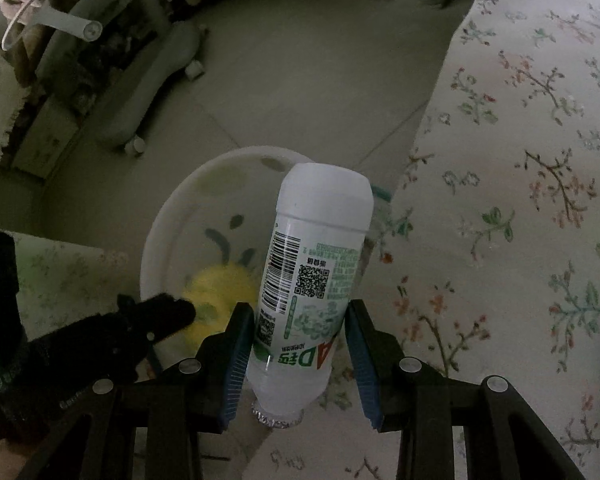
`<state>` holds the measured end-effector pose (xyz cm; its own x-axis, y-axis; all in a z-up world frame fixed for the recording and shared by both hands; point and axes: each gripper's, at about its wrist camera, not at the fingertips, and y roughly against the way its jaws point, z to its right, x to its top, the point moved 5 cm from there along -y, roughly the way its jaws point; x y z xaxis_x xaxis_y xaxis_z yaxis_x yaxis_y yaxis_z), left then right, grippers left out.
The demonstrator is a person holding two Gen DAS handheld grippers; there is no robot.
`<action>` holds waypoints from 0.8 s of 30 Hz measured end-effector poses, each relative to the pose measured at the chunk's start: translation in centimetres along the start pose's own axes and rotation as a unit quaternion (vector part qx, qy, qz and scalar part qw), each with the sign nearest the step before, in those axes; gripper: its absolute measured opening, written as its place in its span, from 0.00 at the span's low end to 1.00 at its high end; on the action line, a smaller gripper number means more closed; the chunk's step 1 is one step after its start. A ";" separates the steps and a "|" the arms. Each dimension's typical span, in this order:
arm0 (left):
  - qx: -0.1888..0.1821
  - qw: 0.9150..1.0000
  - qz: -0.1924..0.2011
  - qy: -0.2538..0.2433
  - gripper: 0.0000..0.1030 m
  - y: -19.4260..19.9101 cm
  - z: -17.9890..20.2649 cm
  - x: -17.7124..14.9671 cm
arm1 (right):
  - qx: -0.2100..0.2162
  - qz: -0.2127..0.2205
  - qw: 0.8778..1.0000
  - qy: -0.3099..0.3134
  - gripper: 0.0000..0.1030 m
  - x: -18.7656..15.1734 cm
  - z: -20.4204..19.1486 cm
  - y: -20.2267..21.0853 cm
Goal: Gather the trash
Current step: 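Open the right tool to drop the white bottle into the wastebasket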
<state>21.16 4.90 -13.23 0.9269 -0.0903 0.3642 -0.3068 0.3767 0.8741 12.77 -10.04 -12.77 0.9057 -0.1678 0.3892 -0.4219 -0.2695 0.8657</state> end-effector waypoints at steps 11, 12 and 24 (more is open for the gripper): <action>0.036 0.998 0.042 -0.001 0.83 3.3 -1.2 -0.9 | -0.010 -0.004 1.000 0.005 0.41 0.9 -0.4 -2.2; 0.039 0.998 0.042 -0.001 0.84 3.4 -1.3 -1.0 | -0.008 -0.005 1.000 0.005 0.41 0.9 -0.5 -2.4; 0.039 0.999 0.034 0.002 0.90 4.3 -0.2 -2.2 | -0.005 0.015 1.000 0.010 0.53 0.2 0.4 2.4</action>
<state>17.82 6.85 -10.35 0.9041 -0.0639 0.4225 -0.3847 0.3085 0.8700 11.95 -11.12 -10.78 0.8934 -0.1559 0.4214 -0.4485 -0.2546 0.8567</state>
